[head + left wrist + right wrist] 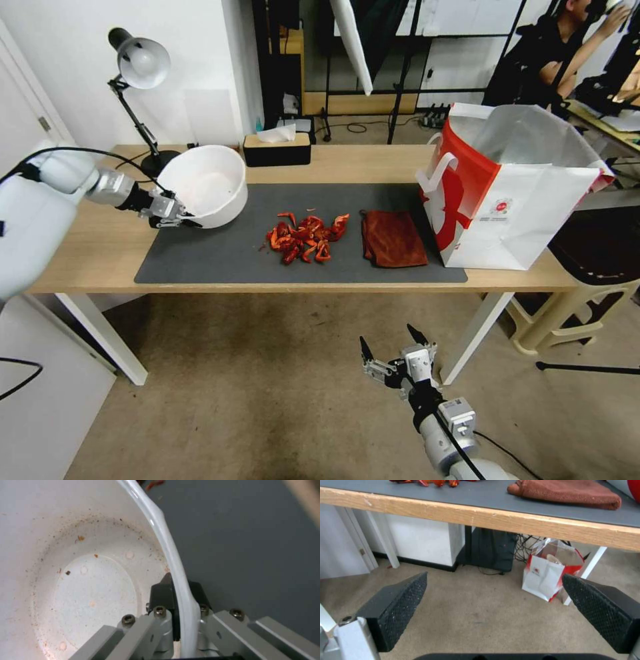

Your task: Sweep shrimp from table into container with towel, then put container into takeout bag.

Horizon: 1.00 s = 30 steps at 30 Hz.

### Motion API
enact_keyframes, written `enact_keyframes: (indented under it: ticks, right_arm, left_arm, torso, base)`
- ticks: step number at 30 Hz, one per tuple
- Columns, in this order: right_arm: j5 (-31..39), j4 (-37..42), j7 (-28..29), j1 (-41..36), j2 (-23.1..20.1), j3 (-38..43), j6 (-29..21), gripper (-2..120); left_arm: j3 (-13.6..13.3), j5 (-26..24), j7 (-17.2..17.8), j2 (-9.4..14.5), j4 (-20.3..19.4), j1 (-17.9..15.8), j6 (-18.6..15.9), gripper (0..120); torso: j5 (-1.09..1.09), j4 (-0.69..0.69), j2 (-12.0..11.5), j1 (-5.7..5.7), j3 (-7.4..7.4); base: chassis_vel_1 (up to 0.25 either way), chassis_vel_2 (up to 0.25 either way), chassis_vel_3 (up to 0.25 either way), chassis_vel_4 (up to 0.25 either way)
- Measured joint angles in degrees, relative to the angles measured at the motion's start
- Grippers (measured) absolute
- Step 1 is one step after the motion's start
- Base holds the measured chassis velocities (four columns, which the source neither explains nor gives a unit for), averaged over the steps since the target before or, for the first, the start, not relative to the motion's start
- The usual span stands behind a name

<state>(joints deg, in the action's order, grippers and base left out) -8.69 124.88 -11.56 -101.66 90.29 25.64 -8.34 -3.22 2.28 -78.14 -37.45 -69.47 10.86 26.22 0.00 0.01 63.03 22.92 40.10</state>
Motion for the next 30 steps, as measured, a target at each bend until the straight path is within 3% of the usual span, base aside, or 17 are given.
enact_keyframes:
  ticks: [1,4,5,8,9,12,13,16,17,19,20,21,23,26,29,30]
  right_arm:
    - [0.0,0.0,0.0,0.0,0.0,0.0,0.0,100]
    - [0.1,-0.1,0.2,0.1,0.0,0.1,0.0,100]
    - [0.1,-0.1,0.2,0.1,0.0,0.1,0.0,100]
    - [0.1,-0.1,0.3,0.1,0.0,0.1,0.0,100]
    - [0.1,-0.1,0.3,0.1,0.0,0.1,0.0,100]
    - [0.2,0.1,0.5,0.0,0.3,-0.1,0.0,100]
    - [0.2,0.1,0.5,0.0,0.3,-0.1,0.0,100]
    - [0.1,0.6,0.5,-0.3,0.6,-0.1,0.1,100]
    - [0.1,0.6,0.5,-0.3,0.6,-0.1,0.1,100]
    - [0.1,0.9,0.5,-0.5,0.7,-0.1,0.1,100]
    - [0.1,1.1,0.5,-0.7,0.7,0.0,0.1,100]
    - [0.1,1.1,0.5,-0.7,0.7,0.0,0.1,100]
    - [0.1,1.4,0.5,-1.0,0.6,0.2,0.2,100]
    - [0.1,1.5,0.5,-1.0,0.6,0.3,0.2,100]
    - [0.3,1.7,0.5,-0.9,0.5,0.5,0.2,100]
    - [0.3,1.7,0.5,-0.9,0.5,0.5,0.2,100]
  left_arm:
    - [0.0,0.0,0.0,0.0,0.0,0.0,0.0,0]
    - [3.5,-1.6,0.8,4.4,-10.1,7.3,-0.1,0]
    - [3.5,-1.6,0.8,4.4,-10.1,7.3,-0.1,0]
    - [7.1,-3.2,1.2,7.5,-17.9,14.0,-0.4,0]
    - [7.1,-3.2,1.2,7.5,-17.9,14.0,-0.4,0]
    - [10.8,-3.8,1.9,10.2,-27.3,21.4,-0.4,0]
    - [10.8,-3.8,1.9,10.2,-27.3,21.4,-0.4,0]
    - [13.2,-3.6,2.2,11.2,-34.6,26.4,-0.2,0]
    - [13.2,-3.6,2.2,11.2,-34.6,26.4,-0.2,0]
    - [15.2,-3.4,2.2,11.4,-38.0,29.8,0.2,0]
    - [17.3,-2.9,2.2,11.5,-40.2,33.1,0.6,0]
    - [17.3,-2.9,2.2,11.5,-40.2,33.1,0.6,0]
    - [20.1,-2.0,1.8,11.8,-43.2,38.2,1.6,0]
    - [21.5,-1.9,1.6,12.0,-44.4,40.7,2.0,0]
    - [25.1,-1.0,1.4,12.4,-47.7,47.7,2.8,0]
    - [25.1,-1.0,1.4,12.4,-47.7,47.7,2.8,0]
  torso:
    - [0.00,0.00,0.0,0.00,0.00]
    - [0.00,-0.01,0.0,0.00,0.00]
    - [0.00,-0.01,0.0,0.00,0.00]
    - [0.03,-0.01,0.0,0.00,-0.01]
    - [0.03,-0.01,0.0,0.00,-0.01]
    - [0.00,0.01,0.0,0.00,-0.01]
    - [0.00,0.01,0.0,0.00,-0.01]
    - [0.01,-0.04,0.0,0.00,0.00]
    - [0.01,-0.04,0.0,0.00,0.00]
    - [0.01,-0.03,0.0,0.00,0.00]
    - [0.00,-0.01,0.0,0.00,0.00]
    - [0.00,-0.01,0.0,0.00,0.00]
    - [0.00,-0.01,0.0,0.00,0.00]
    - [0.00,0.00,0.0,0.00,0.00]
    - [0.00,0.00,0.0,-0.01,0.00]
    - [0.00,0.00,0.0,-0.01,0.00]
  base:
    - [0.000,0.000,0.000,0.000]
    - [0.000,0.000,0.000,0.000]
    - [0.000,0.000,0.000,0.000]
    - [0.000,0.000,0.000,0.000]
    - [0.000,0.000,0.000,0.000]
    - [0.000,0.000,0.000,0.000]
    - [0.000,0.000,0.000,0.000]
    - [0.000,0.000,0.000,0.000]
    - [0.000,0.000,0.000,0.000]
    - [0.000,0.000,0.000,0.000]
    - [0.000,0.000,0.000,0.000]
    - [0.000,0.000,0.000,0.000]
    - [0.000,0.000,0.000,0.000]
    - [0.000,0.000,0.000,0.000]
    - [0.000,0.000,0.000,0.000]
    - [0.000,0.000,0.000,0.000]
